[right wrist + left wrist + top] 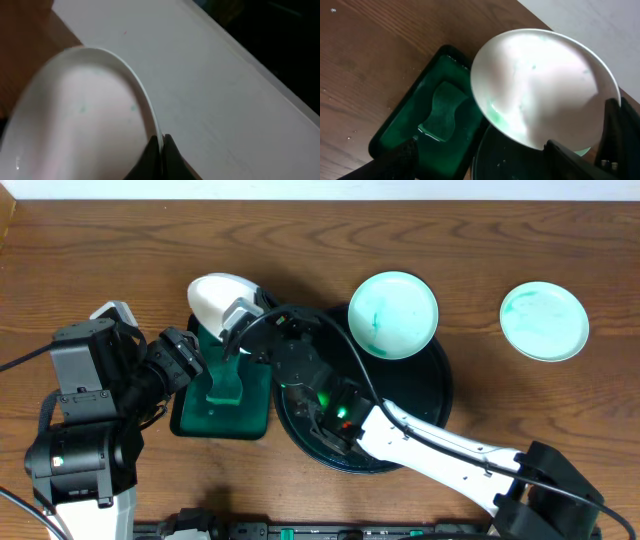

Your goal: Clean dirty plates on tray and stack at the side

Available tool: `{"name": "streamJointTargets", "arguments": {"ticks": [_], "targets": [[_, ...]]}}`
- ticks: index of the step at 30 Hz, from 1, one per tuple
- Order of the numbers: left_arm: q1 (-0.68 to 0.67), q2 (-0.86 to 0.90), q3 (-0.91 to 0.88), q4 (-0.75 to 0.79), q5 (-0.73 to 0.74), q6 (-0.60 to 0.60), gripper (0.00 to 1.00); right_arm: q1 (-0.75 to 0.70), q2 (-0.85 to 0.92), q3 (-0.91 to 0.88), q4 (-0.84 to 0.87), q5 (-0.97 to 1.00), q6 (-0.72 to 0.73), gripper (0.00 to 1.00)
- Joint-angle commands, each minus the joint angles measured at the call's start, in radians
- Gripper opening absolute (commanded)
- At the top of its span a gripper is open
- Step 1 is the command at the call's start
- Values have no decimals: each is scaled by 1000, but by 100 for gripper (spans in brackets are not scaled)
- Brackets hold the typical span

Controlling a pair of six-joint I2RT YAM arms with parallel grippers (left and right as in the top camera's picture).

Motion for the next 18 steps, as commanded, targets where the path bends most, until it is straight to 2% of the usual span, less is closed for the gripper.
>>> {"name": "streamJointTargets", "arguments": {"ticks": [1, 2, 4, 6, 8, 14, 18], "targets": [[5, 1, 12, -3, 10, 2, 80, -13, 8, 11, -29, -24, 47, 1], [5, 1, 12, -3, 10, 2, 80, -23, 13, 11, -32, 13, 109, 1], [5, 1, 12, -3, 10, 2, 80, -68, 17, 11, -79, 83, 380, 1], [5, 1, 12, -3, 10, 2, 80, -132, 19, 11, -176, 19, 644, 1], [5, 1, 12, -3, 10, 2, 80, -209, 23, 11, -248, -131, 823, 1], [5, 1, 12, -3, 9, 2, 80, -489, -16, 11, -330, -657, 1035, 1], [5, 1, 12, -3, 10, 2, 80, -698, -73, 12, -447, -845, 1074, 1]]}}
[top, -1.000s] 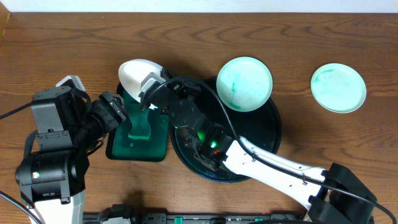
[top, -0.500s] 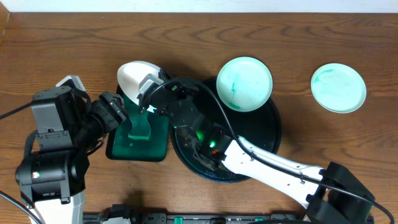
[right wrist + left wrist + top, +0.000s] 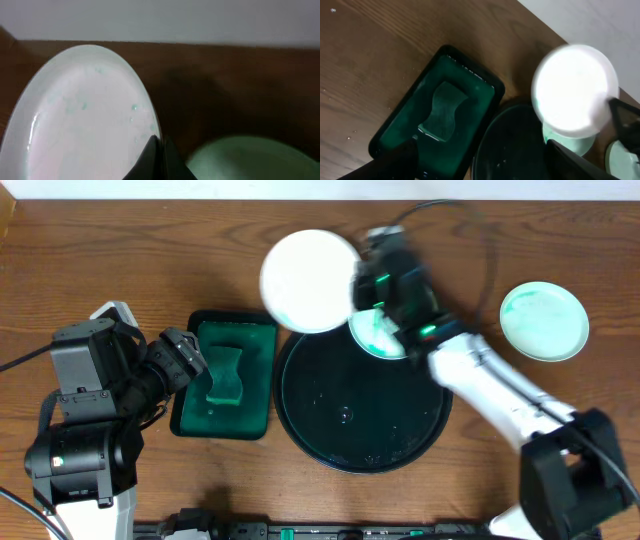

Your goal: Clean dirty plates on tray and stack at the side

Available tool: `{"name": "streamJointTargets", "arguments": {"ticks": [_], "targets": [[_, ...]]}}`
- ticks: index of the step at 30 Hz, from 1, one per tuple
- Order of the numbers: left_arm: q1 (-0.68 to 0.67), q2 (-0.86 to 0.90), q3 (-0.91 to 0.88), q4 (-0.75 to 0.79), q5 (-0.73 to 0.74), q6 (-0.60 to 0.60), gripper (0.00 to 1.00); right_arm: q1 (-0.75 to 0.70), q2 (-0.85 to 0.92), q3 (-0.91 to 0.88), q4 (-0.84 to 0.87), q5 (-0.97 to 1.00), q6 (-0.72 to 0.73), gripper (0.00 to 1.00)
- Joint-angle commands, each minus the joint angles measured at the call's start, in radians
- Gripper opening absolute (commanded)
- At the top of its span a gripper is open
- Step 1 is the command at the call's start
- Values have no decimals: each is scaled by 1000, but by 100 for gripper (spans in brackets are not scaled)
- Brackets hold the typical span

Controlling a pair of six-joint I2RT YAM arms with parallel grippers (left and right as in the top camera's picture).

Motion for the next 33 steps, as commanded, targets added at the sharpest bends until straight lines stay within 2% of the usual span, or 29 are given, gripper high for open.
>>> {"name": "streamJointTargets", "arguments": {"ticks": [1, 5, 8, 14, 19, 24, 25, 26, 27, 28, 30, 33], "targets": [[5, 0, 12, -2, 9, 2, 81, -175, -89, 11, -93, -278, 125, 1], [5, 0, 12, -2, 9, 2, 81, -410, -116, 11, -315, -261, 61, 1], [5, 0, 12, -3, 9, 2, 80, -591, -106, 11, -467, -151, 60, 1], [5, 0, 12, -2, 9, 2, 80, -876, -46, 11, -595, -104, 60, 1], [5, 0, 12, -2, 9, 2, 80, -1019, 23, 11, -595, -70, 83, 1], [5, 0, 12, -2, 9, 2, 81, -1025, 66, 11, -575, -74, 19, 1], [5, 0, 12, -2, 9, 2, 80, -1017, 69, 11, -566, -81, -9, 4], [5, 0, 12, -2, 9, 2, 80, -1008, 69, 11, -555, -92, -38, 14], [5, 0, 12, -2, 9, 2, 81, -994, 69, 11, -531, -116, -79, 35], [5, 0, 12, -2, 9, 2, 80, -983, 63, 14, -515, -150, -107, 43], [5, 0, 12, -2, 9, 2, 80, -954, 46, 37, -513, -225, -148, 47], [5, 0, 12, -2, 9, 2, 80, -880, -2, 88, -558, -277, -175, 48]]}}
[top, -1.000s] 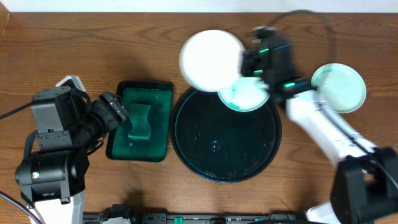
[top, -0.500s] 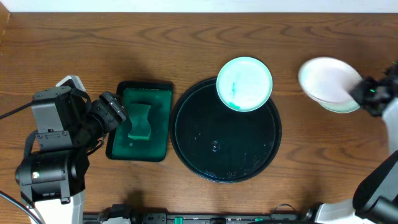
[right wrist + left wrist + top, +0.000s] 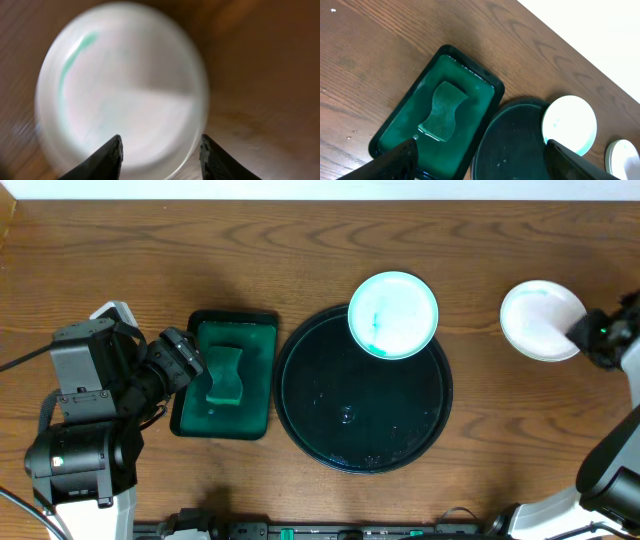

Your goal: Clean dirty plates on tray and stack at the side

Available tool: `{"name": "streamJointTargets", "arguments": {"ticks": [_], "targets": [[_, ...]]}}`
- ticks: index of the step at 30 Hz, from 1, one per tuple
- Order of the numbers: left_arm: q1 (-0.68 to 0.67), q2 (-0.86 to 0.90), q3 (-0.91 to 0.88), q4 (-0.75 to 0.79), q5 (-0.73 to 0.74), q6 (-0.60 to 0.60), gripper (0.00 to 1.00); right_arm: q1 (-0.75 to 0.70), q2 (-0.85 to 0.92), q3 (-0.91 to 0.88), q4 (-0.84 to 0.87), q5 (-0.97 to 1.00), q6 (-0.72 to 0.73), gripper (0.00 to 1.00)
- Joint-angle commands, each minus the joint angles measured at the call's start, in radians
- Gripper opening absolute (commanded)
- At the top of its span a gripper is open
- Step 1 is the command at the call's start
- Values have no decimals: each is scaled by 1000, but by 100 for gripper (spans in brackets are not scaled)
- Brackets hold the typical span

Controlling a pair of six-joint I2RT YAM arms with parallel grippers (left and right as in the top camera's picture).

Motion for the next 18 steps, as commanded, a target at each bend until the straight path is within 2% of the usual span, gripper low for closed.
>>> {"name": "streamJointTargets", "arguments": {"ticks": [1, 5, 9, 14, 18], "targets": [[5, 0, 12, -2, 9, 2, 80, 106, -89, 75, -34, -122, -114, 47], [5, 0, 12, -2, 9, 2, 81, 277, -171, 100, -66, -170, -240, 48], [5, 0, 12, -2, 9, 2, 80, 460, -172, 98, -62, -115, -341, 51], [5, 0, 12, -2, 9, 2, 80, 664, -50, 93, 19, 175, -369, 60], [5, 0, 12, -2, 9, 2, 80, 726, 109, 93, 159, 329, -429, 65]]}}
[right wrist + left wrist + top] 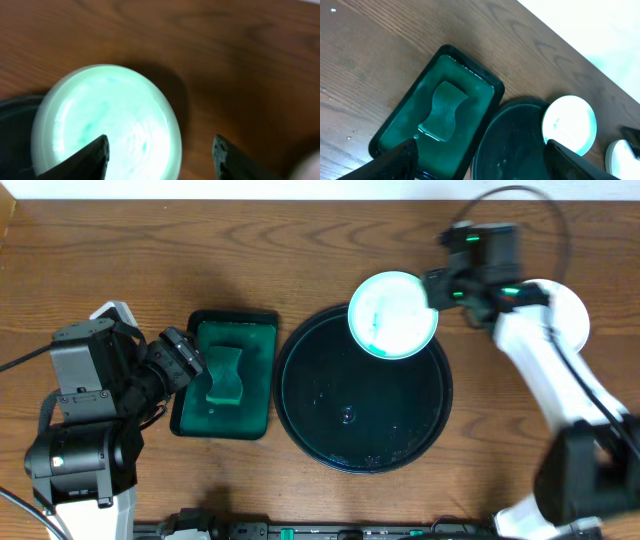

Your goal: Clean dirty plates on tray and stack at the side

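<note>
One dirty plate (392, 315), white with green smears, rests on the far rim of the round black tray (340, 420). My right gripper (440, 288) hovers at that plate's right edge, open and empty; the right wrist view shows the plate (105, 120) under the gripper (160, 160). The stack of cleaned plates (574, 308) lies on the table at the right, partly hidden by my right arm. My left gripper (190, 360) stands open and empty at the left edge of the green basin (255, 415), also seen in its own view (482, 160).
The green basin (402, 130) holds a green sponge (445, 110) in soapy water, left of the tray (510, 150). Bare wooden table lies between the tray and the plate stack (620, 155). The table's far edge runs along a white wall.
My right gripper, open over the stack at the right, has moved left and now hangs open over the dirty plate on the tray. The left arm has not moved.
My right gripper held a white plate over the basin. Then it held the plate above the table's back, near the tray. Then that plate lay on the other plate at the right with the gripper open. Now the gripper is over the stained plate.
</note>
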Available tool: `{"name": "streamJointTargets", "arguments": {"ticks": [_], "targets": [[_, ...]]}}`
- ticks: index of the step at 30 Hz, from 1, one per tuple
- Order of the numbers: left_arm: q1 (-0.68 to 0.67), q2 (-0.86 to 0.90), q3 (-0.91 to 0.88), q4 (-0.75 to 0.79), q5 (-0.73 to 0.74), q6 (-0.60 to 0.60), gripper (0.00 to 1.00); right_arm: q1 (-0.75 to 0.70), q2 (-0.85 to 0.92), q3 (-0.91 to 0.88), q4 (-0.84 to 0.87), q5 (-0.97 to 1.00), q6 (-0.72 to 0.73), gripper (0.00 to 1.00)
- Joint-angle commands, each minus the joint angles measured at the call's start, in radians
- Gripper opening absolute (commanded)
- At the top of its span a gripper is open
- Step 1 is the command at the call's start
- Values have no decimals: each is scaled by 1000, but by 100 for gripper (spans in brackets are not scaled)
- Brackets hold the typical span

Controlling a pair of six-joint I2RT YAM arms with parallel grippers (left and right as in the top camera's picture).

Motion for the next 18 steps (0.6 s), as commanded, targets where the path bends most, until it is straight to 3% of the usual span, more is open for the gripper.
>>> {"name": "streamJointTargets", "arguments": {"ticks": [1, 5, 10, 18], "targets": [[5, 0, 12, -3, 10, 2, 81, 32, 139, -9, 63, 227, -79, 65], [5, 0, 12, -3, 10, 2, 80, 23, 226, -9, 106, 238, -76, 63], [5, 0, 12, -3, 10, 2, 80, 12, 215, -9, 85, 140, -39, 48], [5, 0, 12, -3, 10, 2, 80, 4, 96, -9, 3, 76, -39, 60]]}}
